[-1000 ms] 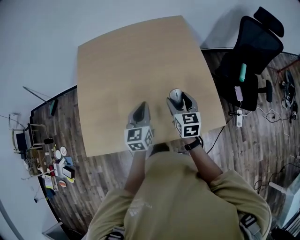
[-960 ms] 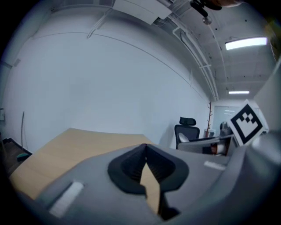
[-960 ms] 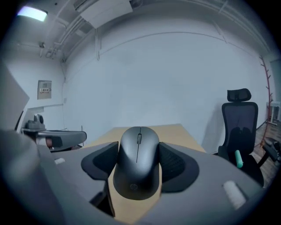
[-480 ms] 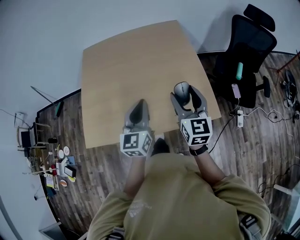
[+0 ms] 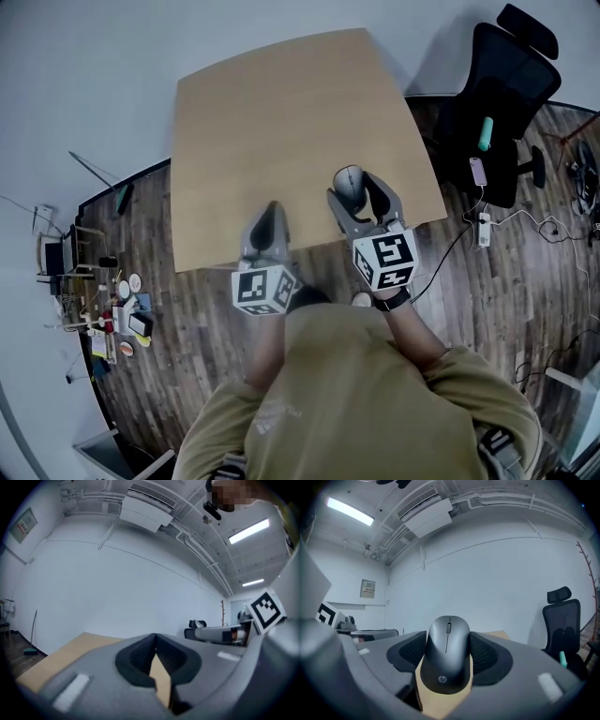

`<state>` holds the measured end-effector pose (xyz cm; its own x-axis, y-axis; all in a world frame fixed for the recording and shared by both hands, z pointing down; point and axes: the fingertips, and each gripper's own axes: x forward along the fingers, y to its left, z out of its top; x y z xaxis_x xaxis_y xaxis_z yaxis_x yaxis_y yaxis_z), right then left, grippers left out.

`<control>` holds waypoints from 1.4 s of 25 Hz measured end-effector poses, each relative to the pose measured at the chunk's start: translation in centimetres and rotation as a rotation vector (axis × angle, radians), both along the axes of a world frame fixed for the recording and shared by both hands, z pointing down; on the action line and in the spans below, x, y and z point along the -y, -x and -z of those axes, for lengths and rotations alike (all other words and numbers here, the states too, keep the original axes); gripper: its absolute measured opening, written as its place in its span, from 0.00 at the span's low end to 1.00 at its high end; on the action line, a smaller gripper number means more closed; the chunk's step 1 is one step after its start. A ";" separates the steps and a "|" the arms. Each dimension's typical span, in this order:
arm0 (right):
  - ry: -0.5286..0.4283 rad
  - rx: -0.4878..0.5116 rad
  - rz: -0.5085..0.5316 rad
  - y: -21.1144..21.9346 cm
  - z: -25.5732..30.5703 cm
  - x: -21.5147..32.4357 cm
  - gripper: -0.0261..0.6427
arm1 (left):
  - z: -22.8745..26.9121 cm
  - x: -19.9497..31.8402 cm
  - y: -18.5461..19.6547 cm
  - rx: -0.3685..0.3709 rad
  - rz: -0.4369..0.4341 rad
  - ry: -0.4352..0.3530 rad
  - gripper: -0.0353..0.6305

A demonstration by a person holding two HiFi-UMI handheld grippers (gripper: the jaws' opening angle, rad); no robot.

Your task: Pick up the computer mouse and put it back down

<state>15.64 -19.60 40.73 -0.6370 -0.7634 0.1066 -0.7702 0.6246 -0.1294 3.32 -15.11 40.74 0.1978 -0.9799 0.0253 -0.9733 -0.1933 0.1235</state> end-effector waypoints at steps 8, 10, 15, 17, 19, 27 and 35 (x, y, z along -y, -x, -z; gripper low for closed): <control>-0.025 -0.035 0.117 11.4 1.7 0.5 0.48 | 1.2 -0.9 9.4 0.024 0.084 -0.025 0.06; -0.003 -0.044 0.166 16.3 0.5 0.1 0.48 | 0.5 -1.7 13.9 0.034 0.125 -0.016 0.06; 0.062 -0.125 0.330 29.4 -2.1 -1.5 0.48 | -0.4 -3.6 26.2 -0.005 0.268 0.028 0.06; 0.058 -0.183 0.405 32.8 -3.2 -3.1 0.48 | -1.3 -5.2 29.1 -0.029 0.320 0.041 0.06; 0.056 -0.243 0.485 35.4 -5.1 -4.8 0.48 | -2.8 -6.7 31.3 -0.051 0.365 0.058 0.06; 0.124 -0.435 0.772 45.4 -13.5 -6.6 0.48 | -9.8 -9.9 40.3 -0.141 0.566 0.171 0.06; 0.186 -0.685 1.101 51.8 -24.4 -11.1 0.48 | -14.3 -14.0 44.4 -0.211 0.778 0.291 0.06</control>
<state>-36.17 -8.48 65.10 -0.6883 0.1803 0.7027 0.1854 0.9802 -0.0700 -41.04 -1.07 55.07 -0.4996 -0.7988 0.3352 -0.7668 0.5878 0.2578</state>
